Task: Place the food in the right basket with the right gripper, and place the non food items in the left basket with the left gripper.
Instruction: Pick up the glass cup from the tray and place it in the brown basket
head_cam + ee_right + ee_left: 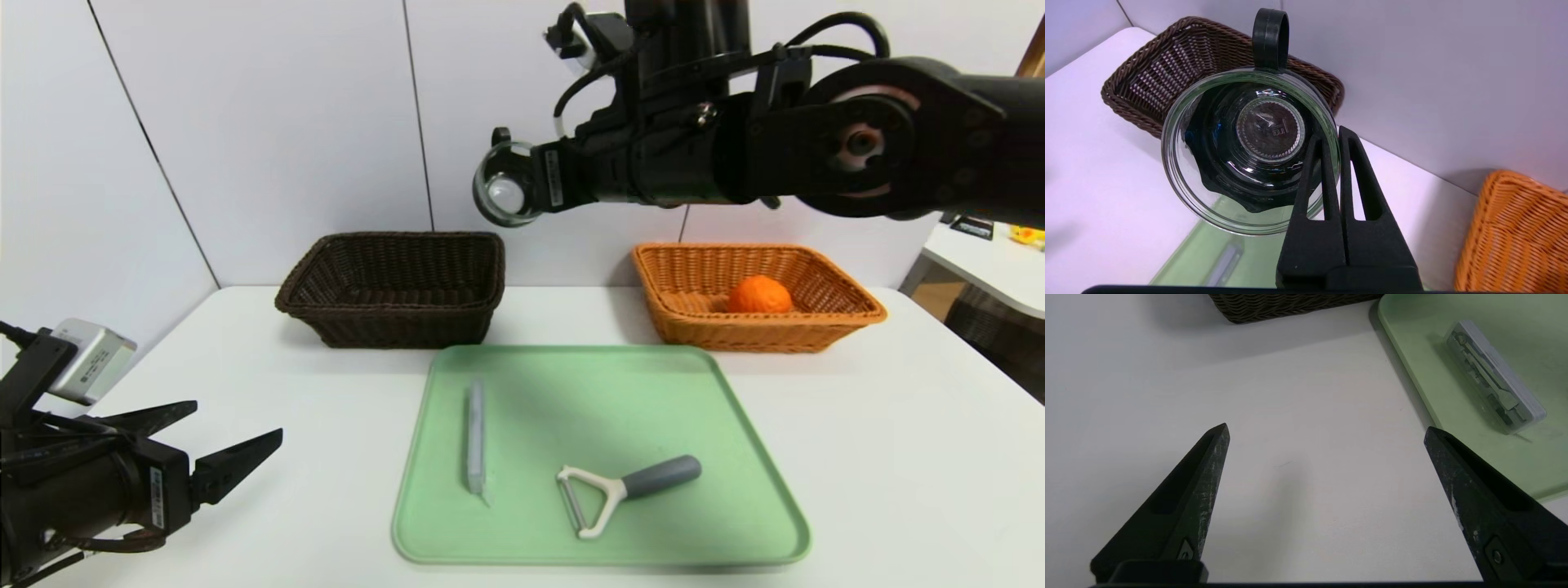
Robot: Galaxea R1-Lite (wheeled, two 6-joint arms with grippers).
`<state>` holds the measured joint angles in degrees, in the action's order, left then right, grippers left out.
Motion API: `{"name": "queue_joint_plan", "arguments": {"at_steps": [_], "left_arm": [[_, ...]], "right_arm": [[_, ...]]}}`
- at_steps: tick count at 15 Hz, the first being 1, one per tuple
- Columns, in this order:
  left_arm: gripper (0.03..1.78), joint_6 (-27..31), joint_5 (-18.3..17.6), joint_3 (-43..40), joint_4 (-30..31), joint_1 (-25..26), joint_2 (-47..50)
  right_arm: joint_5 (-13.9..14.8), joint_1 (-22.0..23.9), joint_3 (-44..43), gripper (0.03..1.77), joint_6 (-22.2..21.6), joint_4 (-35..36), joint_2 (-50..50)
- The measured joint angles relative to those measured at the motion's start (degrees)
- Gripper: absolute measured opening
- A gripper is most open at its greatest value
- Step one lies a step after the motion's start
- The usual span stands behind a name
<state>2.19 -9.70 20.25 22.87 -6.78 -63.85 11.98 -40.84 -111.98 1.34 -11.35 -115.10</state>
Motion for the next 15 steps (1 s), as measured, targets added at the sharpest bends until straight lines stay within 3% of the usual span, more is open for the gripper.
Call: {"name": "queue_joint_plan", "arguments": {"at_steps": [4, 9, 15], "left_arm": [[1.69, 0.0, 0.0, 0.0, 0.0, 0.0, 0.0], [1.69, 0.0, 0.0, -0.2, 0.0, 0.0, 0.3], [1.69, 0.0, -0.1, -0.5, 0.0, 0.0, 0.6]], "right_arm": [[-0.2, -0.7, -0.1, 0.06, 1.6, 5.7, -5.0], [-3.8, -0.9, -0.2, 0.06, 2.7, 10.3, -10.0], [-4.0, -0.2, -0.3, 0.06, 3.6, 15.9, -15.3]]}}
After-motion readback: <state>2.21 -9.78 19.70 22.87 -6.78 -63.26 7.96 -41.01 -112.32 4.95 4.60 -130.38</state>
